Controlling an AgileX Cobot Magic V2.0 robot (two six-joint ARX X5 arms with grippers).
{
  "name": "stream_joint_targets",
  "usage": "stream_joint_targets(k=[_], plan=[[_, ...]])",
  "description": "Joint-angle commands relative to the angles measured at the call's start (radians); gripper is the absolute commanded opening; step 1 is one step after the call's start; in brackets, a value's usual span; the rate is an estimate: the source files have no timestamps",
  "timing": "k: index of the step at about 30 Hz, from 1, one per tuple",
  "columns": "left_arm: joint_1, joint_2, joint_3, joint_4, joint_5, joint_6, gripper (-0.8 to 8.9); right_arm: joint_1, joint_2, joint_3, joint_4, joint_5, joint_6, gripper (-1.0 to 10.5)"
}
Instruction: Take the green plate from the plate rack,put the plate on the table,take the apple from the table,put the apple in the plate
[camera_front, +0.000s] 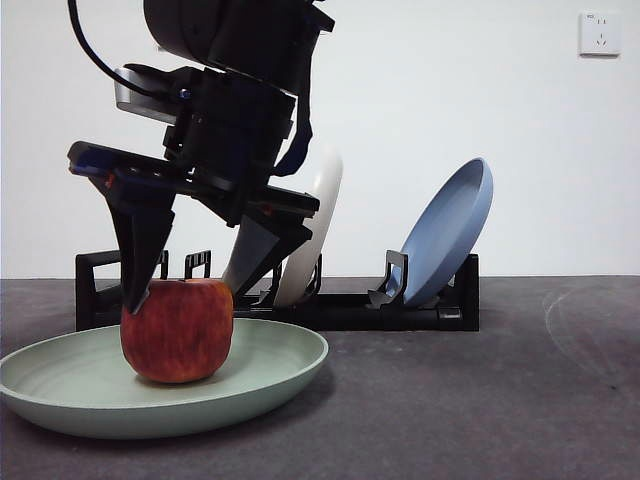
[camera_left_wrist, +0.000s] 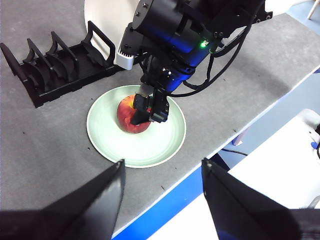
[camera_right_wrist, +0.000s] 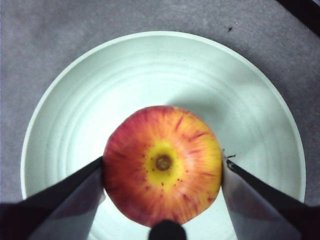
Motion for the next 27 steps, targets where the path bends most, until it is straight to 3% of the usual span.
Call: stream_joint_targets(k=[1,6,9,22,27], plan=[[-0.002,-0.003,-0.006,0.01,-0.003,-0.006,2.52,0.003,0.035,0.006,-0.025,0.004,0.01,3.6],[-0.002,-0.003,-0.006,0.01,-0.003,-0.006,2.52,0.003,0.035,0.065,-0.072,0.003,0.006,3.7],[-0.002,-0.003,-0.006,0.01,-0.003,-0.006,2.52,0.003,0.035,0.103,-0.098,-0.021,0.005,4.8],[-0.002,-0.003,-0.006,0.01,-0.004,-0.007,2.52,0.002,0.034,0.133,-0.148,-0.022,-0.001,4.8],[-0.002,0.0,-0.006,0.024,-0.004,-0.014,2.52,-0.039,-0.005,0.203,-0.358,-0.015,-0.049,4.8]])
